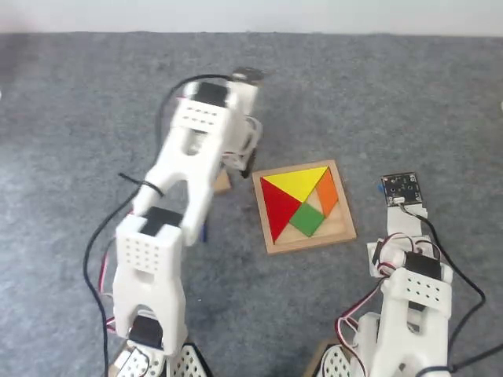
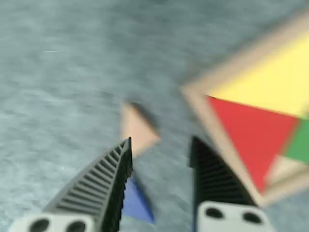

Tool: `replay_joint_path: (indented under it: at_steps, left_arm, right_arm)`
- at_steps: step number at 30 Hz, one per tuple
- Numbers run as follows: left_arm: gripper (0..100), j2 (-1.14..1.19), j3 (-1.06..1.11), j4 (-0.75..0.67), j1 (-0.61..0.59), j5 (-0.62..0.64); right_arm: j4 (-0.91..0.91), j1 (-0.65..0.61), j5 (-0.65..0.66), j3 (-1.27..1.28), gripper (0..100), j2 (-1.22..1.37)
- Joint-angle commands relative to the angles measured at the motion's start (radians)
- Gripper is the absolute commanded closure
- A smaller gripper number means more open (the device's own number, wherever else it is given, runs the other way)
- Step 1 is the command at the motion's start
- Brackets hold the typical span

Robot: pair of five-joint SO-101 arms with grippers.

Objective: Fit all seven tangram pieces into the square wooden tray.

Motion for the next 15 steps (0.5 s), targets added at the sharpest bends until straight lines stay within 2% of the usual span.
replay_joint_path:
  at_steps: [1, 15]
  left_arm:
    - [79, -0.015, 0.059, -0.077, -0.052, -0.038]
    - [80, -0.015, 0.306, -0.269, -0.011, -0.055]
  right_arm:
    - [-0.015, -0.008, 0.014, -0.018, 72.8, -0.018]
    - [-0.018, -0.008, 0.012, -0.018, 72.8, -0.018]
